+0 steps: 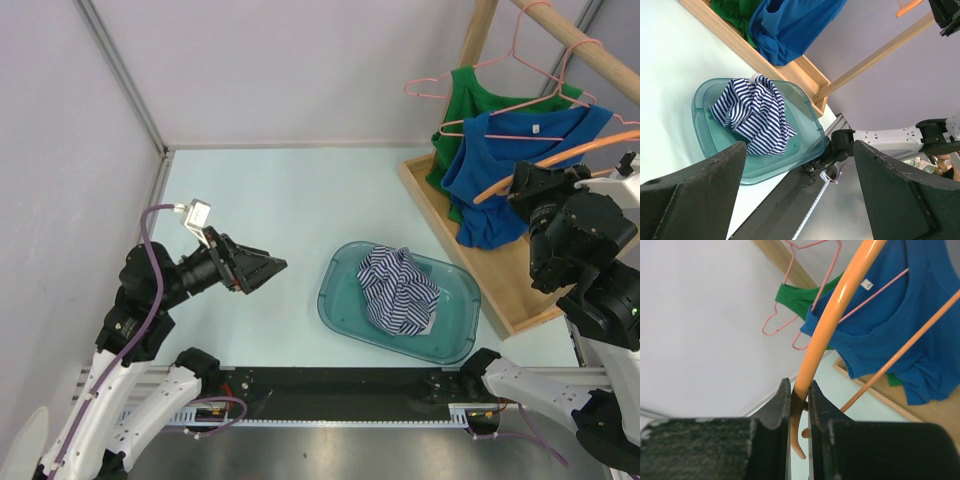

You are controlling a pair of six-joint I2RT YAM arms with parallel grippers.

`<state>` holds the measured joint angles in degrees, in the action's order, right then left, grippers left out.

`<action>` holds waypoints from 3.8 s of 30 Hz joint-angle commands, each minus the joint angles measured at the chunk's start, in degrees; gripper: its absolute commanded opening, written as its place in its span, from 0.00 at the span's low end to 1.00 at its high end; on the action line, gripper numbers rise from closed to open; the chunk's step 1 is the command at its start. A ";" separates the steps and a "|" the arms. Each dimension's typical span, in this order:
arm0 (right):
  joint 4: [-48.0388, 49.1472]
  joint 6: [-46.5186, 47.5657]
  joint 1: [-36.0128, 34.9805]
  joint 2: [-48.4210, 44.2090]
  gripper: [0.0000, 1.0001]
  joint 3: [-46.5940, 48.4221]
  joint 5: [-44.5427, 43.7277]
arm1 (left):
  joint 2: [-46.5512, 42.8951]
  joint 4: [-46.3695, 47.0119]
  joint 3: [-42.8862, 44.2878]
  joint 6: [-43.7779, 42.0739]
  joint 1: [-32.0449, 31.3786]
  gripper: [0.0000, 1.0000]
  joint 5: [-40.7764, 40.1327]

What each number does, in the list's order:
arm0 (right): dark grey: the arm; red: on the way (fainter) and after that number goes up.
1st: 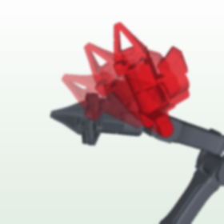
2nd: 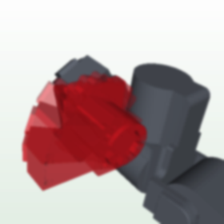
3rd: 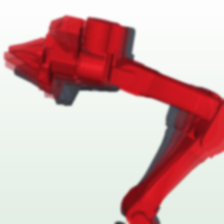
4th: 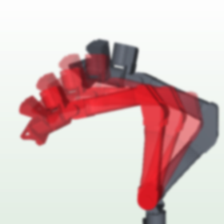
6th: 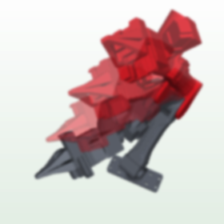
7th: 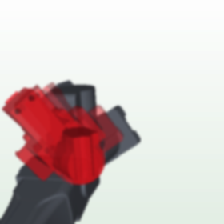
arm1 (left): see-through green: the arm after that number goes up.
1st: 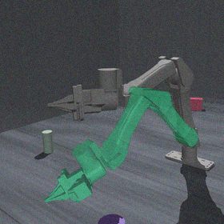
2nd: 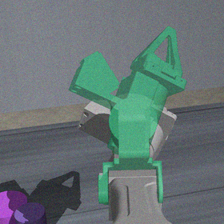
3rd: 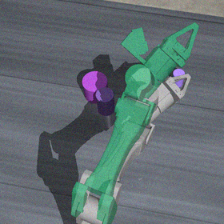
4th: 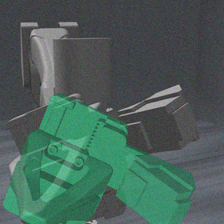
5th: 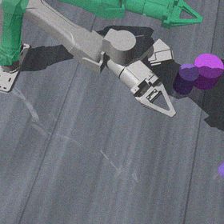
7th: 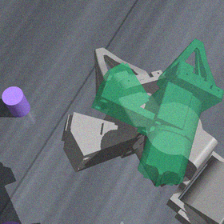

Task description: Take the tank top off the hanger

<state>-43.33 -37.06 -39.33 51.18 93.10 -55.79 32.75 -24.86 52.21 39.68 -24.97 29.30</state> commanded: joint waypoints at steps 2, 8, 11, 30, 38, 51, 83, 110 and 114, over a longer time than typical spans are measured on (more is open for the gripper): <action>-0.44 0.06 0.40 0.94 0.00 2.70 9.02 | -1.02 1.22 -0.35 1.19 -0.17 0.93 1.20; -1.05 -1.61 0.40 0.15 0.00 2.96 12.63 | -1.46 1.04 -0.61 1.27 -0.25 0.93 1.11; -1.32 -2.05 0.31 0.41 0.00 3.66 13.51 | -1.46 1.22 -0.88 1.45 -0.17 0.92 1.20; -3.78 -2.40 13.80 7.00 0.00 10.08 29.38 | -2.61 0.96 -1.67 1.28 -0.17 0.93 1.55; -1.76 -3.81 29.03 7.71 0.00 7.72 45.31 | -2.78 -0.54 -1.49 0.05 -0.17 0.93 1.11; -0.88 -7.15 43.11 2.09 0.00 1.04 58.70 | -2.43 -1.24 -1.58 -0.57 -0.17 0.93 1.29; -9.14 -3.99 43.11 1.73 0.00 8.85 61.60 | -0.41 1.04 -2.90 -1.45 -0.17 0.93 2.96; -4.75 0.84 43.11 3.49 0.00 12.37 67.83 | -0.58 3.07 -5.45 0.57 -0.17 0.93 3.84; -2.12 5.23 43.11 2.00 0.00 9.49 68.09 | -1.02 3.06 -5.97 0.22 -0.17 0.93 3.66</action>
<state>-54.50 -37.82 3.88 55.57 104.29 8.10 32.38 -24.25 46.68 39.62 -24.97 32.14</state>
